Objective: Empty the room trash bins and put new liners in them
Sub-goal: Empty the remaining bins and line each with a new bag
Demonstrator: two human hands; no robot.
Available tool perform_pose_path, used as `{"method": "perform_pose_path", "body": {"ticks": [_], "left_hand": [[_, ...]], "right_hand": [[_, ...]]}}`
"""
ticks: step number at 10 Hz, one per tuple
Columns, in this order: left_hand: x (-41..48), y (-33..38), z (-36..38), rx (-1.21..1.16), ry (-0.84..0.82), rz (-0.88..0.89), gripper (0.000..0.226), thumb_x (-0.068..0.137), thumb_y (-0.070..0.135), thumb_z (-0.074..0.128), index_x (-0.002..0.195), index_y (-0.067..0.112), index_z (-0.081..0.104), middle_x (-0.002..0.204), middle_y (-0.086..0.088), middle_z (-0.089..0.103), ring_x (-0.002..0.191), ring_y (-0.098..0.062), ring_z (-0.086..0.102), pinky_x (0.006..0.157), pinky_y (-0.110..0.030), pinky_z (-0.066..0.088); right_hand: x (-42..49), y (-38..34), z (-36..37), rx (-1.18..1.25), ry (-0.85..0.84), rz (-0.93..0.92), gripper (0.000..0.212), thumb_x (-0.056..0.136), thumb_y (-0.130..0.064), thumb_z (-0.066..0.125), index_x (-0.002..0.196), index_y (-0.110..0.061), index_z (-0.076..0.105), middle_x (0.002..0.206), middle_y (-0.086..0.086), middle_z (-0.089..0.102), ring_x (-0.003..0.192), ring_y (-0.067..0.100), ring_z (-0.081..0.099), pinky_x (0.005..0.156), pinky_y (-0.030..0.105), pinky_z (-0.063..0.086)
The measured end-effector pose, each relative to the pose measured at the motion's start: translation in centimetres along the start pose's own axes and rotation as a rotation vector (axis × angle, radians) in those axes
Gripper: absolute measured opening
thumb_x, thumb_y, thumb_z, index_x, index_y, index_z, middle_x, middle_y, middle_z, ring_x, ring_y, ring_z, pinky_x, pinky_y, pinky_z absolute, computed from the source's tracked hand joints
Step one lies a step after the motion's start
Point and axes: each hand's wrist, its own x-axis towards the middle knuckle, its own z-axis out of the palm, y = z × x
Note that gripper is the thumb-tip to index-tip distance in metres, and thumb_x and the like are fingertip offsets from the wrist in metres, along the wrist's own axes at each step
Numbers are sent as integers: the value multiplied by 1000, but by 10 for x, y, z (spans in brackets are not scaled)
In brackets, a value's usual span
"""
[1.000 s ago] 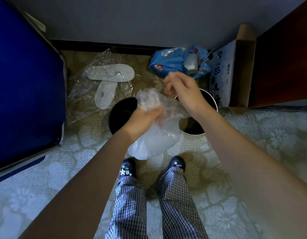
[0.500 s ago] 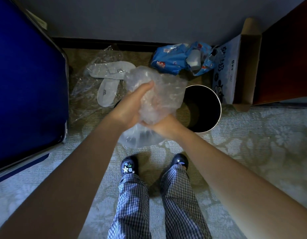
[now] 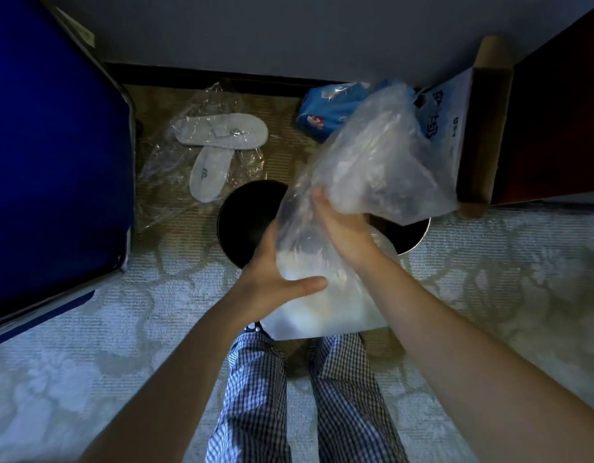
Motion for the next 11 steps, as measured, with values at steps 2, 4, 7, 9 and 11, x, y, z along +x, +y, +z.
{"method": "perform_pose_path", "body": {"ticks": [2, 4, 7, 9, 11], "left_hand": [[5, 11, 14, -257, 22, -1, 78, 51, 41, 80, 122, 27, 53, 112, 10, 65, 112, -10, 60, 92, -23, 48], [8, 13, 3, -249, 90, -111, 16, 82, 21, 72, 97, 17, 68, 94, -6, 72, 96, -19, 67, 89, -37, 51], [2, 13, -3, -184, 292, -28, 21, 99, 12, 45, 107, -1, 60, 77, 0, 63, 56, 6, 62, 49, -10, 45], [5, 24, 7, -244, 271, -59, 25, 99, 14, 41, 98, -5, 58, 82, -9, 62, 66, -9, 52, 49, -5, 42], [0, 31, 9, -754, 381, -261, 48, 103, 25, 32, 142, -2, 33, 143, -21, 42, 131, -28, 45, 95, -24, 45]], "right_hand": [[4, 5, 24, 451, -138, 98, 30, 101, -31, 40, 116, -12, 59, 97, 2, 64, 88, 9, 60, 91, 23, 46], [3, -9, 30, 216, -92, 16, 17, 95, -22, 56, 79, -16, 60, 68, 0, 60, 64, 10, 61, 66, 20, 51], [-14, -2, -21, -475, -568, -151, 68, 73, -46, 75, 134, -28, 49, 126, -13, 60, 116, 3, 56, 102, 30, 44], [-23, 20, -5, -411, -666, -152, 46, 85, -19, 70, 128, -19, 53, 124, 1, 62, 116, 9, 58, 103, 35, 45], [-18, 19, 7, -263, -675, -147, 35, 87, -19, 68, 112, -39, 55, 119, -9, 63, 114, 5, 58, 101, 28, 46]]}}
